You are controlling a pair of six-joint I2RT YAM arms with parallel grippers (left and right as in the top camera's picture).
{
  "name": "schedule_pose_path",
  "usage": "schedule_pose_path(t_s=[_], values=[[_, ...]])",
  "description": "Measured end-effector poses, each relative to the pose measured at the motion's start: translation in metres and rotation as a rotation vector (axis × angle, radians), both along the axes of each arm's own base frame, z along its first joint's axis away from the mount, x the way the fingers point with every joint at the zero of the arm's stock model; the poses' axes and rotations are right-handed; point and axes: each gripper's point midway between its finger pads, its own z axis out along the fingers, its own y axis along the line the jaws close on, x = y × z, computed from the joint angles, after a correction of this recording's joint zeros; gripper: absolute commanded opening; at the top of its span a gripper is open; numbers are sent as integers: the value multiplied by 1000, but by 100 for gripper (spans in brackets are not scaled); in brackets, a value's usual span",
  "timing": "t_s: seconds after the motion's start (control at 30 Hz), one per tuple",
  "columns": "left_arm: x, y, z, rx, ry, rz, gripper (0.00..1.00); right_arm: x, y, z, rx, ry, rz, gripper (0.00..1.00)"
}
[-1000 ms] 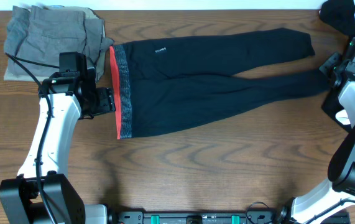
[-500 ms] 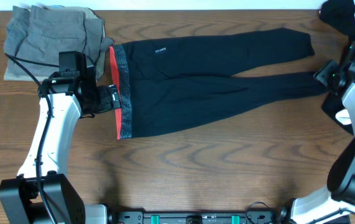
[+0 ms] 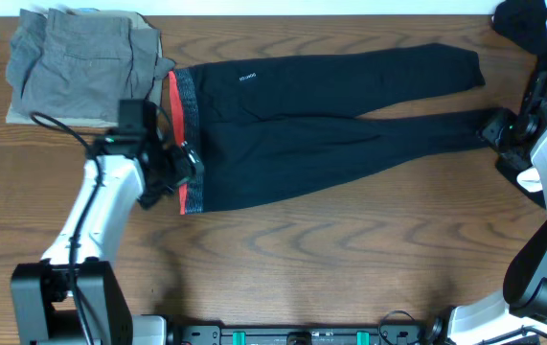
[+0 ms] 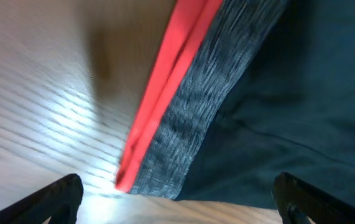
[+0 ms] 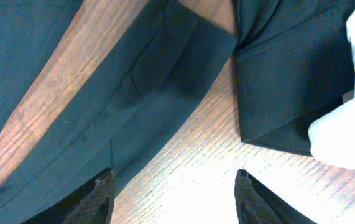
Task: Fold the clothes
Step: 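Slide the left gripper down the waistband edge to straighten it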
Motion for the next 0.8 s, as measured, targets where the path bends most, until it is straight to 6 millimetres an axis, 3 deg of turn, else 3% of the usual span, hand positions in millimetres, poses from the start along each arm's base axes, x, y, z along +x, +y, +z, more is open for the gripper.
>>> schedule_pose_path(t_s=[0.13,0.27,0.4,0.57,0.8], values=[[-9,-17,-24,-29,12,92,98,1,1,0,2,-2,-1,58],[-18,-20,-34,28,39,174,98,3,2,1,0,-8,3,57],[-26,-20,-37,90,57,285,98,4,5,1,-2,-8,12,57],[-18,-27,-35,87,16,422,98,8,10,2,-11,-17,19,80],[-12,-27,-33,62,-7,517,96,15,14,5,-70,-25,-4,77]])
